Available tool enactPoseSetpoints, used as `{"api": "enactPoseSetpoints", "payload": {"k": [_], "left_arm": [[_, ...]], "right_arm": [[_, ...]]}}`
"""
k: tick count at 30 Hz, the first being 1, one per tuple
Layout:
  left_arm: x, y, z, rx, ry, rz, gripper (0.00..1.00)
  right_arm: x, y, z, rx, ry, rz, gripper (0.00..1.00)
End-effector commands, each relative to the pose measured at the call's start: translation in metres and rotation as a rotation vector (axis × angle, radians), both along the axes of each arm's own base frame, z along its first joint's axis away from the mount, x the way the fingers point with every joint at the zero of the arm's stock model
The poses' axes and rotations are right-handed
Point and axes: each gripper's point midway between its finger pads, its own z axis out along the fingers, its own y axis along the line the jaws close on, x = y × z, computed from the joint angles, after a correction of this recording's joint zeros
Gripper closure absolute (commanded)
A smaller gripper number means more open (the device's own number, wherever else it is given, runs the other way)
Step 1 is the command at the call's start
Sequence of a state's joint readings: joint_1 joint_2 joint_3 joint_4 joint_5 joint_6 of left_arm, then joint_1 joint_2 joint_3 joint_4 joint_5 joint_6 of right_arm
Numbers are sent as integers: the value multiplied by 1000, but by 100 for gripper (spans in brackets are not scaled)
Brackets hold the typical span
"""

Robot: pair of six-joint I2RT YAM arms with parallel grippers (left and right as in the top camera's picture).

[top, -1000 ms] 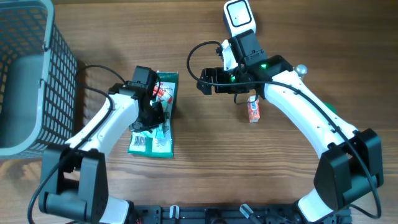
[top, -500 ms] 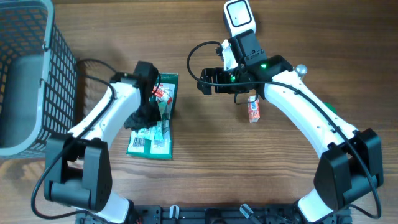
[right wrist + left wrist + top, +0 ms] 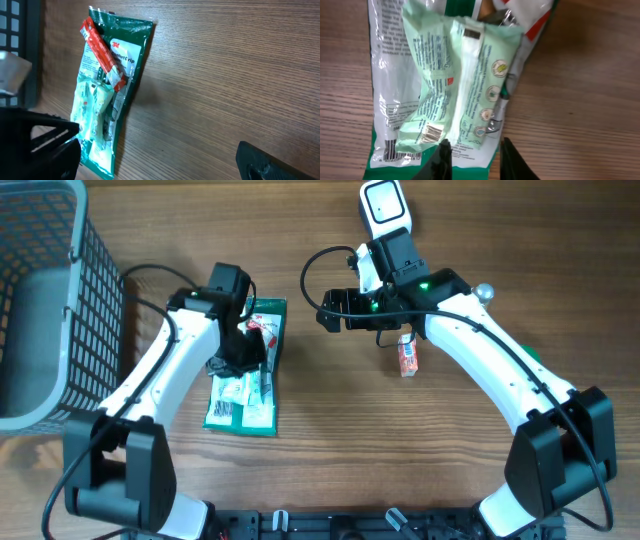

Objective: Scan the item barcode
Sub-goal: 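Move the left gripper down onto the mint-green wipes pack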

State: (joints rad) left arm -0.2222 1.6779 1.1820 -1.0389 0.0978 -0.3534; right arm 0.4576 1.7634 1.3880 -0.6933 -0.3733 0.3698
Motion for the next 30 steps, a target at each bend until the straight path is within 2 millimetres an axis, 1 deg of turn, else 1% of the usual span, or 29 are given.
{"api": "enactPoseSetpoints", "payload": {"k": [1,2,4,6,7,10,12,14,16,19,20,22,24,27,30], "left_arm": [[-3,16,-10,78,11,26,85],[-4,16,-13,78,13,25,80],[-5,16,-19,77,8,24,76],[-3,15,-28,71,-10,19,75],[-4,15,-33,65,-16,-7,76],[-14,16,-42,69,-2,-109,79],[-11,16,-42,67,-16,-125,81],[-7,15,-42,65,-28,-125,86],[-6,15,-36,65,-27,-125,89],[6,11,-17,58,-46,-124,83],[8,7,-13,36,-52,-124,81],[8,1,-13,0,-52,-127,75],[7,1,-15,2,-49,-131,71],[7,1,-16,3,-47,-131,77],[8,0,-18,2,-46,-133,77]], "right_arm": [[-1,-1,-9,-13,16,-5,0],[-1,-1,-9,-13,16,-4,0],[-1,-1,-9,-13,16,-4,0],[-1,-1,-9,-13,16,-5,0],[-1,-1,-8,-13,16,-4,0],[-1,-1,-9,-13,16,-4,0],[-1,-1,-8,-13,16,-5,0],[-1,-1,-9,-13,16,-4,0],[-1,-1,-8,-13,16,-4,0],[-1,-1,-9,-13,16,-4,0],[-1,-1,-9,-13,16,-4,0],[-1,-1,-9,-13,16,-4,0],[-1,-1,-9,-13,16,-5,0],[-1,-1,-9,-13,16,-5,0],[-1,-1,-9,-14,15,-5,1]]}}
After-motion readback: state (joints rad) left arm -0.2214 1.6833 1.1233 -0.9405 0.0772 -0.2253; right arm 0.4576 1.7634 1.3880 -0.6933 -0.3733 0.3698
